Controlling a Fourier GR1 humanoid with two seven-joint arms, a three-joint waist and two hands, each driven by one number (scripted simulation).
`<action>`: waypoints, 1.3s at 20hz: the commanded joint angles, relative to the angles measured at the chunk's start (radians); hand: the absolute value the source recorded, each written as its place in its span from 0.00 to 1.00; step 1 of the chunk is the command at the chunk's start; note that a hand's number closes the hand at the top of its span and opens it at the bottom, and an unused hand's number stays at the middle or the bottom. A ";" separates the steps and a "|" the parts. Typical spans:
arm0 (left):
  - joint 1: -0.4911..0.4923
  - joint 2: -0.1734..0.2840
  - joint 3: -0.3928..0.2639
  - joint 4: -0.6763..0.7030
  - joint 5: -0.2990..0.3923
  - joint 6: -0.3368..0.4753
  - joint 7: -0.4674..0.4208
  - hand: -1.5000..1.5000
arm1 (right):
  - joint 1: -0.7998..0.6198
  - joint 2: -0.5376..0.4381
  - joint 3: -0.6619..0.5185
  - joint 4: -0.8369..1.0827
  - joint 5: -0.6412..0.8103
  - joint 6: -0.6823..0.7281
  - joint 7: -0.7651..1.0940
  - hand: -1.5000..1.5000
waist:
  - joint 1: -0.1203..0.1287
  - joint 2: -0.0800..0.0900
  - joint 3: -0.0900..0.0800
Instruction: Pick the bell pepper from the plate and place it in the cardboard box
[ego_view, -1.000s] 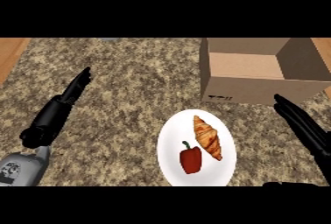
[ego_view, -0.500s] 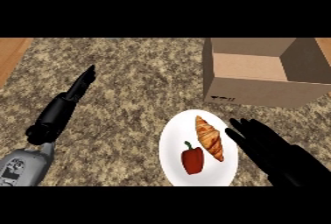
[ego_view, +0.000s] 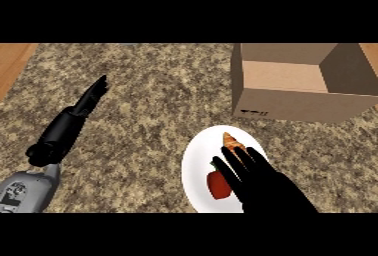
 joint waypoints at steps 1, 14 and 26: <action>0.001 -0.016 0.005 0.003 -0.015 -0.003 0.006 0.50 | -0.069 0.213 0.107 0.073 0.027 0.088 0.221 0.00 | -0.005 0.000 0.001; -0.006 -0.065 0.047 0.090 -0.058 -0.046 -0.067 0.50 | -0.020 0.279 0.100 0.286 0.250 0.007 0.072 0.00 | -0.014 0.002 0.002; -0.017 -0.092 0.115 -0.013 -0.072 -0.103 0.058 0.50 | 0.010 0.341 0.035 0.424 0.405 0.028 -0.026 0.00 | -0.011 0.001 0.002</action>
